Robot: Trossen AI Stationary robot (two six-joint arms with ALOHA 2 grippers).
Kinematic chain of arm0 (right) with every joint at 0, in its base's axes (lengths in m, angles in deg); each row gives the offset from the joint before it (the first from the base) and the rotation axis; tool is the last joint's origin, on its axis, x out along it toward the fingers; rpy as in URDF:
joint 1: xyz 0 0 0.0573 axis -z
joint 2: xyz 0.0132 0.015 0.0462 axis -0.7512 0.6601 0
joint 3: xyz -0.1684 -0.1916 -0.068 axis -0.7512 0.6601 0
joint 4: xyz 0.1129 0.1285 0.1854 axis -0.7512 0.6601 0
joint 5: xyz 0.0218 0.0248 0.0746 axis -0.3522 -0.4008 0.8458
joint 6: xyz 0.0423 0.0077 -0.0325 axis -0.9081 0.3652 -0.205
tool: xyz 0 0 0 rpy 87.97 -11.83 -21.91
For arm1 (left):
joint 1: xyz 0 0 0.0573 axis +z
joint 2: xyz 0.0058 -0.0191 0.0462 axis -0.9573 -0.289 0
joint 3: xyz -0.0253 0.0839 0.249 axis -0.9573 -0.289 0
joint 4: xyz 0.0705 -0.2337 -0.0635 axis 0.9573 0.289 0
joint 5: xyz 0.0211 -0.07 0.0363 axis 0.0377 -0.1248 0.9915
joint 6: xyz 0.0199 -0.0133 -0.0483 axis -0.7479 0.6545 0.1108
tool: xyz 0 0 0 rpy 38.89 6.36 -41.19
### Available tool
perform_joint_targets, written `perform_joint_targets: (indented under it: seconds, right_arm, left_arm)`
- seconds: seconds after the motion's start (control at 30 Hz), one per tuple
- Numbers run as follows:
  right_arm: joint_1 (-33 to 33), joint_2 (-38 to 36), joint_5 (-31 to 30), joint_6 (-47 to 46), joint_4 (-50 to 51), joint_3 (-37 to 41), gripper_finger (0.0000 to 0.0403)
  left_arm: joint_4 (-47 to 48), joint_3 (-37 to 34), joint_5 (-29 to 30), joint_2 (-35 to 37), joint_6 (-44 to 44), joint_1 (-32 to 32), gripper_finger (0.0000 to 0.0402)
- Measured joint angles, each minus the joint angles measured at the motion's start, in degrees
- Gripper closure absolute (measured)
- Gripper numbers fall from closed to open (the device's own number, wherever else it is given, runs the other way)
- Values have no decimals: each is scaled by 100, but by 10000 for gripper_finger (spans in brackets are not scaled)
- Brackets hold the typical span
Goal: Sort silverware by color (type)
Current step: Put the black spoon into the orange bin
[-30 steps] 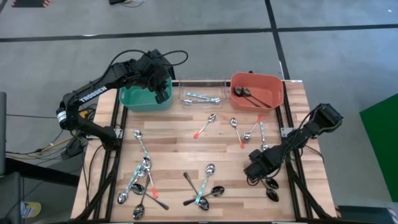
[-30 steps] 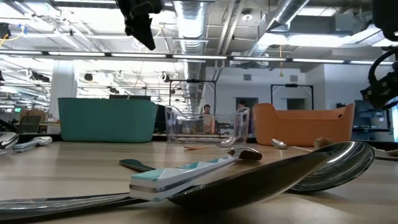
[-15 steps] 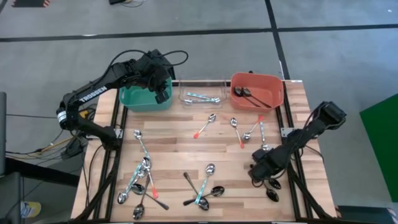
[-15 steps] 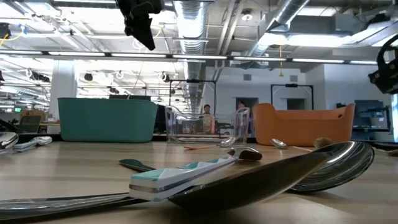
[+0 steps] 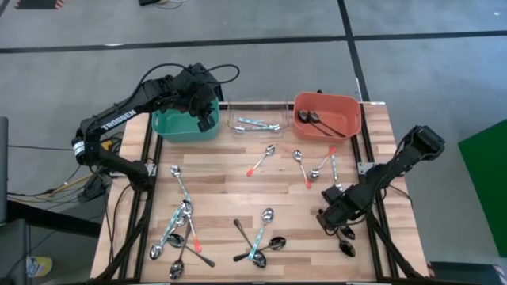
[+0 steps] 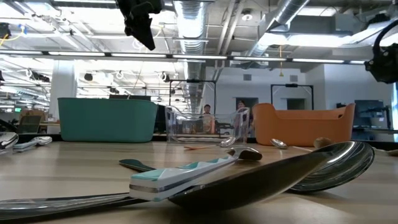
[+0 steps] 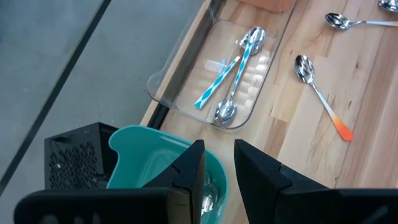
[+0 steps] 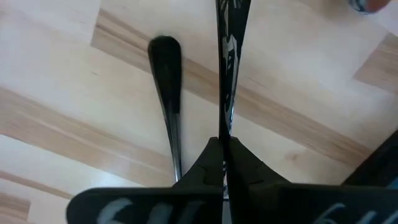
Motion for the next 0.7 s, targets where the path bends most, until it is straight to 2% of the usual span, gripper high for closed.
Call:
perform_joint_targets:
  seconds: [0.2, 0.4, 0.7]
  right_arm:
    - [113, -244, -51, 2, 342, -3, 392]
    - [401, -694, -547, 65, 465, -3, 392]
    - [1194, -1370, -1107, 955, 467, -5, 392]
  left_arm:
    - [0, 0, 0, 0, -2, 1, 326]
    - [0, 0, -1, 0, -2, 0, 326]
    - [-2, 0, 0, 0, -4, 1, 326]
